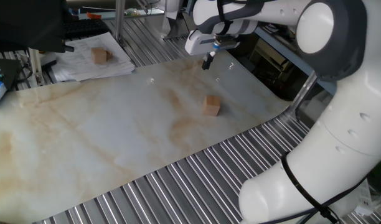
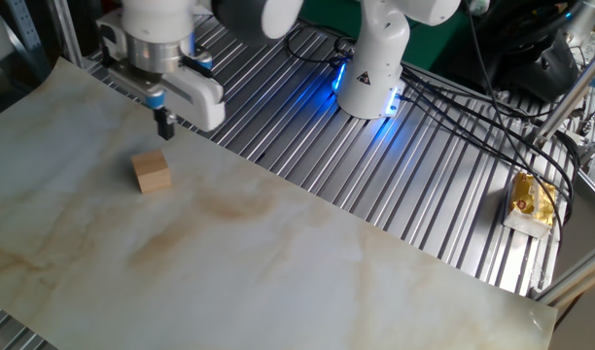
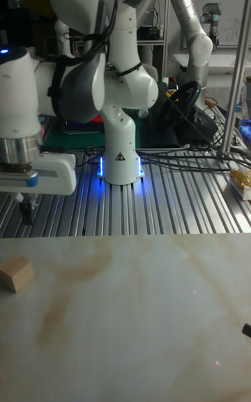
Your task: Pick up the small block on the left and move it to the right
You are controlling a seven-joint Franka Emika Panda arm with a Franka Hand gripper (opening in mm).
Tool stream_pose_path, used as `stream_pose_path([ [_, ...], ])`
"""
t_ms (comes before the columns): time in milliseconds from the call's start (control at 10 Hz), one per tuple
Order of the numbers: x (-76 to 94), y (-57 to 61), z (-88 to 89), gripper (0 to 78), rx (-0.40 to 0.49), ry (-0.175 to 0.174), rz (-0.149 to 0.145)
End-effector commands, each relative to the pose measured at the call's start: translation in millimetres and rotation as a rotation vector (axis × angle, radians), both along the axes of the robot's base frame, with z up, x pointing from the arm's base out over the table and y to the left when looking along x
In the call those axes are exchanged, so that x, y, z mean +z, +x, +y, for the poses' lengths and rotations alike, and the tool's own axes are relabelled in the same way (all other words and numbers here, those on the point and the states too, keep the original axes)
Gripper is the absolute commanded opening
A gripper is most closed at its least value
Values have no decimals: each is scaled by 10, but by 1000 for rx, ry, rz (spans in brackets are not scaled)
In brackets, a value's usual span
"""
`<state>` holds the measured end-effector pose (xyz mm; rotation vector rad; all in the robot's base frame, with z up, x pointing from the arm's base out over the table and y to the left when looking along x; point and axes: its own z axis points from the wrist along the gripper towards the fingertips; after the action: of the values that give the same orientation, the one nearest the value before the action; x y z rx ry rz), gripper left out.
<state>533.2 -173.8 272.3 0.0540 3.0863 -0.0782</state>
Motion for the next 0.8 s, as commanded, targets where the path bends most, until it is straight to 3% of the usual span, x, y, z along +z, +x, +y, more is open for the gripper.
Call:
stream_pose_path([
  [100,-47,102,-378,0,-16,-2,7],
  [400,-75,122,-612,0,-48,-3,8],
  [800,-92,138,-692,0,-74,-11,13],
])
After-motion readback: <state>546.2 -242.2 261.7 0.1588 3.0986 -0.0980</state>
